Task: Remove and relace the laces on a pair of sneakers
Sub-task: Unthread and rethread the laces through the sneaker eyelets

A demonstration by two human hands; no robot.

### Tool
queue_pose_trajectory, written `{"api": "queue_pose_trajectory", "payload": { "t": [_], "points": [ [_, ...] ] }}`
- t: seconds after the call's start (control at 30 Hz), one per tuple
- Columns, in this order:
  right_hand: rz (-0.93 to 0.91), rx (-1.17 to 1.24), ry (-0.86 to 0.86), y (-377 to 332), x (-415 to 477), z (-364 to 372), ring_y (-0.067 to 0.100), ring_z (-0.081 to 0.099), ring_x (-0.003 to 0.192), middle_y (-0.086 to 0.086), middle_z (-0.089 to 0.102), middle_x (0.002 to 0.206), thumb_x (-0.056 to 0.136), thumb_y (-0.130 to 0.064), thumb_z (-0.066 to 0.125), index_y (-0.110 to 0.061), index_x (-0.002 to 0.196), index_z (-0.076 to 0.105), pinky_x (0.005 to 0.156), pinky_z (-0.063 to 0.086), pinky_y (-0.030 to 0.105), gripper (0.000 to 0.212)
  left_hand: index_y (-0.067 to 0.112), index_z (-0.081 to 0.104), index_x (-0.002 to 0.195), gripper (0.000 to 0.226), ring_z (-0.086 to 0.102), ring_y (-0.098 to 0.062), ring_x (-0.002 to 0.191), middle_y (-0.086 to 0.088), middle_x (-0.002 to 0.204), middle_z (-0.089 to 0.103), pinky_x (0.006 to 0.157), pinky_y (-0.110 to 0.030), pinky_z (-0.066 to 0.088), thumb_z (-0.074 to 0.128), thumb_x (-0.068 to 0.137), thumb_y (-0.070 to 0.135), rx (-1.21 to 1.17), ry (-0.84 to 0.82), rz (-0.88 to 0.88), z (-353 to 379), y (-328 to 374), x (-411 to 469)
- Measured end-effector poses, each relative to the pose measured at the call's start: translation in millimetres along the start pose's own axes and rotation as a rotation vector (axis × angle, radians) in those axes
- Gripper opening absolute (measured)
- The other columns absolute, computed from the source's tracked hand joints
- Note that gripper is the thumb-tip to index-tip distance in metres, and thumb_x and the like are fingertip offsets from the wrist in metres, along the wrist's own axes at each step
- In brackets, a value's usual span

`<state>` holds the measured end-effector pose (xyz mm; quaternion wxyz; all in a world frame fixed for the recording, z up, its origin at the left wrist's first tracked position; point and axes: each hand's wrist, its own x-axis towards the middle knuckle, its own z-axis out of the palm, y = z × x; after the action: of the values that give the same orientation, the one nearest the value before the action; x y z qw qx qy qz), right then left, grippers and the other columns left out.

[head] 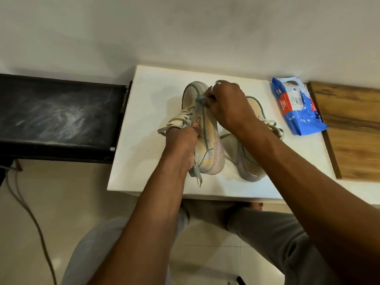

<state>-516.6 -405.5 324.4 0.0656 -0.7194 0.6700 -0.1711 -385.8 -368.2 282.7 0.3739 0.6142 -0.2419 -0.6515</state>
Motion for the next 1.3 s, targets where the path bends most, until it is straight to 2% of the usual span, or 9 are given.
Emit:
{"api": "queue_pose_trajectory", "payload": {
  "t": [0.07,0.23,0.37,0.53,0.73,0.93,1.07,1.17,1.3],
  "points": [
    [-0.025,0.017,-0.009,3,-9,0,0.028,0.062,0.077,0.009,0.066,0.088,0.092,-0.025,0.065,-0.010,0.089,0.076,0.068,0.053,0.042,0.019,0.022,0.069,0.104,0.033,0.070,-0.026,0.093,-0.001,0.101,0.073,0.088,-0.046,0.055,0.070,0.071,0.025,0.001,-0.005,0.005,1,0,-1],
    [-0.062,-0.008,0.017,3,9,1,0.029,0.061,0.082,0.010,0.065,0.092,0.090,-0.018,0.065,-0.007,0.092,0.075,0.071,0.052,0.042,0.015,0.025,0.068,0.109,0.050,0.068,-0.028,0.096,0.000,0.105,0.072,0.089,-0.048,0.054,0.068,0.060,0.036,0.035,-0.001,-0.002,2,1,-2],
    [-0.040,-0.012,0.006,-3,39,2,0.029,0.063,0.085,0.010,0.067,0.094,0.087,-0.013,0.064,-0.009,0.091,0.077,0.074,0.054,0.040,0.014,0.024,0.068,0.107,0.040,0.068,-0.027,0.095,0.000,0.103,0.072,0.090,-0.048,0.054,0.072,0.069,0.032,0.034,-0.004,-0.004,0,1,-2],
    [-0.009,0.006,-0.046,-11,68,5,0.020,0.067,0.083,0.002,0.073,0.092,0.083,-0.005,0.059,-0.015,0.091,0.079,0.073,0.051,0.026,0.023,0.024,0.068,0.109,0.048,0.069,-0.027,0.094,0.000,0.103,0.072,0.088,-0.047,0.054,0.069,0.062,0.034,0.025,0.012,-0.014,0,2,-2],
    [0.008,0.019,-0.073,-14,72,3,0.021,0.068,0.082,0.002,0.074,0.092,0.084,-0.008,0.059,-0.016,0.091,0.079,0.078,0.056,0.034,0.022,0.023,0.067,0.107,0.025,0.068,-0.026,0.093,-0.001,0.103,0.071,0.089,-0.046,0.055,0.070,0.083,0.022,0.013,0.041,-0.047,-1,0,-2],
    [-0.021,-0.016,-0.022,-2,30,-1,0.029,0.062,0.081,0.008,0.066,0.089,0.086,-0.018,0.065,-0.012,0.088,0.076,0.070,0.053,0.039,0.013,0.019,0.067,0.108,0.023,0.069,-0.027,0.094,-0.003,0.103,0.072,0.090,-0.047,0.054,0.069,0.085,0.018,-0.022,0.021,-0.047,-1,-1,1],
    [-0.062,0.019,-0.032,-2,-14,-6,0.029,0.059,0.077,0.009,0.063,0.082,0.087,-0.025,0.065,-0.008,0.084,0.074,0.066,0.050,0.041,0.020,0.014,0.068,0.112,0.021,0.071,-0.026,0.093,-0.007,0.104,0.073,0.087,-0.048,0.056,0.063,0.091,0.011,-0.107,-0.049,-0.058,-1,0,1],
    [-0.086,0.068,-0.090,-11,-48,-9,0.029,0.059,0.077,0.009,0.063,0.082,0.085,-0.023,0.064,-0.008,0.083,0.073,0.066,0.050,0.042,0.018,0.014,0.067,0.116,0.026,0.071,-0.028,0.092,-0.011,0.106,0.073,0.083,-0.049,0.057,0.054,0.095,0.004,-0.168,-0.119,-0.106,-3,2,2],
    [-0.092,0.084,-0.201,-18,-81,-25,0.026,0.063,0.078,0.008,0.067,0.086,0.087,-0.014,0.067,-0.010,0.091,0.076,0.068,0.054,0.044,0.011,0.015,0.067,0.117,0.027,0.070,-0.032,0.095,-0.011,0.109,0.072,0.083,-0.054,0.056,0.057,0.093,0.008,-0.164,-0.092,-0.145,-5,2,6]
  ]
}}
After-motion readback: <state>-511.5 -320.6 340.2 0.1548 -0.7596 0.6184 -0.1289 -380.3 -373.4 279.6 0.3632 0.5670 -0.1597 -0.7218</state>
